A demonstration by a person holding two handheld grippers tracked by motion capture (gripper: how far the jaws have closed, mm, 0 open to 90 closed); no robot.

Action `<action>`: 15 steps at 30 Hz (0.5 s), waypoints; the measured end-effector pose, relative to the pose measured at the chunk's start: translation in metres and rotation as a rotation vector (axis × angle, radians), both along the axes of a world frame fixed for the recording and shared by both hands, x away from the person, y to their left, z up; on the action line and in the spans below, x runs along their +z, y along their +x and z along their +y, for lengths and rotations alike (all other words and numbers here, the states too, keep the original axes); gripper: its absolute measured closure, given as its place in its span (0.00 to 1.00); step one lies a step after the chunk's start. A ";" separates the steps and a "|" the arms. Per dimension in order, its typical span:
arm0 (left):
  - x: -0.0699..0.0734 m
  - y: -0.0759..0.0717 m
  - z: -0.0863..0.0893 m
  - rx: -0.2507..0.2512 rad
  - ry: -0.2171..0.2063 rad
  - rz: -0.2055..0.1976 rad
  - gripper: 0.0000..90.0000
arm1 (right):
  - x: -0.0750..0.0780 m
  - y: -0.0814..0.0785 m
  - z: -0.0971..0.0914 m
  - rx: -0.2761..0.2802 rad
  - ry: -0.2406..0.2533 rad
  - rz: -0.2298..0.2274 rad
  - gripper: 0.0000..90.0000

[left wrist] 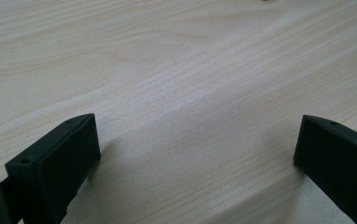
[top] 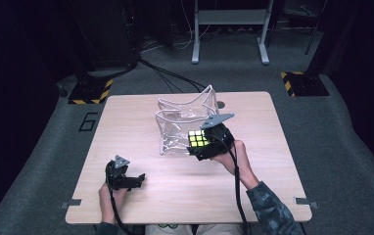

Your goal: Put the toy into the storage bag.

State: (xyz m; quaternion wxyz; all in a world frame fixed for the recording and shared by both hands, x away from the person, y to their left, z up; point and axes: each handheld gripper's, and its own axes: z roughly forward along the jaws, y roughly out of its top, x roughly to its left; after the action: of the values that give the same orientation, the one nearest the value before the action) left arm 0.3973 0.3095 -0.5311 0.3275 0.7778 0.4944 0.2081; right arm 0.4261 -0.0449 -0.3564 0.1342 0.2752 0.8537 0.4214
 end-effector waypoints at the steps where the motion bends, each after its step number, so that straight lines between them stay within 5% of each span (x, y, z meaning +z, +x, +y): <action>1: 0.000 0.000 0.000 -0.001 0.002 0.000 0.00 | 0.001 0.000 0.000 -0.003 0.001 0.003 0.16; 15: 0.000 0.000 0.001 -0.007 0.008 0.003 0.00 | 0.017 0.005 0.001 0.003 -0.007 -0.023 0.16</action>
State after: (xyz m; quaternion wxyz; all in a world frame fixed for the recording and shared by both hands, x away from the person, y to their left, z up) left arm 0.3973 0.3101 -0.5307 0.3246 0.7810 0.4914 0.2078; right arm 0.4314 -0.0434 -0.3390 0.1443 0.2687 0.8540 0.4216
